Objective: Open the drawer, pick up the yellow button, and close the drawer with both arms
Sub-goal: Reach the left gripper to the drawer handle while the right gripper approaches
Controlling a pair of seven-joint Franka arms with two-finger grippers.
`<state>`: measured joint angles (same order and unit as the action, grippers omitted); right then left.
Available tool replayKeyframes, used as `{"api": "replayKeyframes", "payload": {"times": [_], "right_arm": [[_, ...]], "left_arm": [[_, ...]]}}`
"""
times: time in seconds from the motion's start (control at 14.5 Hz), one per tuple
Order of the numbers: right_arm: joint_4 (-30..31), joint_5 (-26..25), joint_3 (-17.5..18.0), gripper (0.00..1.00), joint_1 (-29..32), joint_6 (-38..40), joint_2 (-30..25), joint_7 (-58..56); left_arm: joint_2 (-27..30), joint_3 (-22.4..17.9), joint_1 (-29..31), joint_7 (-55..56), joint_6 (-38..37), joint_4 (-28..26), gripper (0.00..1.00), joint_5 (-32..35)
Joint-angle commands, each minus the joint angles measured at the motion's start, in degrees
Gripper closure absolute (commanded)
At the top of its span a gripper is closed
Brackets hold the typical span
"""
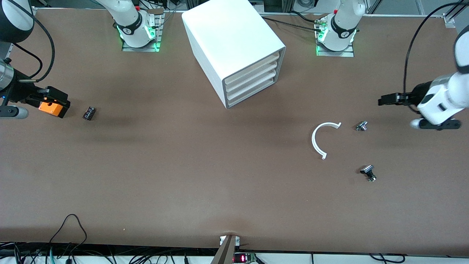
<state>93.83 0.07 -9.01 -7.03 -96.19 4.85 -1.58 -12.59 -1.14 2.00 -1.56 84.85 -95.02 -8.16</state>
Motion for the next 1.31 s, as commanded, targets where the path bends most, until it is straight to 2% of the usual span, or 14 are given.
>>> {"api": "replayKeyframes", "payload": {"times": [0.0,0.21,0.48,0.69,0.9,1.11,1.24], "right_arm": [[-0.66,-0.16,0.3,0.0,-0.26,0.04,-0.1,0.61],[-0.75,-0.25,0.3,0.0,-0.18,-0.57,-0.1,1.05],[-0.84,-0.6,0.39,0.0,-1.66,-1.19,1.74,0.53],[-1.89,-0.6,0.39,0.0,-2.9,-1.28,4.29,0.61],[-1.72,-0.16,0.3,0.0,-2.64,-1.19,4.38,-0.26],[-1.89,0.1,0.39,0.0,-4.47,-3.11,5.52,-7.89],[-1.89,0.54,0.39,0.0,-6.23,-5.4,5.61,-8.26]], "left_arm": [[-6.73,2.18,-0.77,-0.9,-1.79,0.45,0.0,-6.57],[-8.93,5.18,-1.12,-0.9,-1.7,-3.14,0.0,-14.4],[-12.27,5.53,-4.71,-4.4,-0.3,-12.54,0.0,-29.33],[-12.46,5.88,-7.79,-9.42,2.6,-18.0,0.0,-36.9],[-11.23,10.52,-8.33,-11.27,2.69,-20.38,0.0,-42.71],[-8.42,14.4,-8.33,-11.45,3.22,-23.36,0.01,-46.14],[-6.49,16.68,-8.24,-14.77,6.19,-26.08,0.01,-47.29]]}}
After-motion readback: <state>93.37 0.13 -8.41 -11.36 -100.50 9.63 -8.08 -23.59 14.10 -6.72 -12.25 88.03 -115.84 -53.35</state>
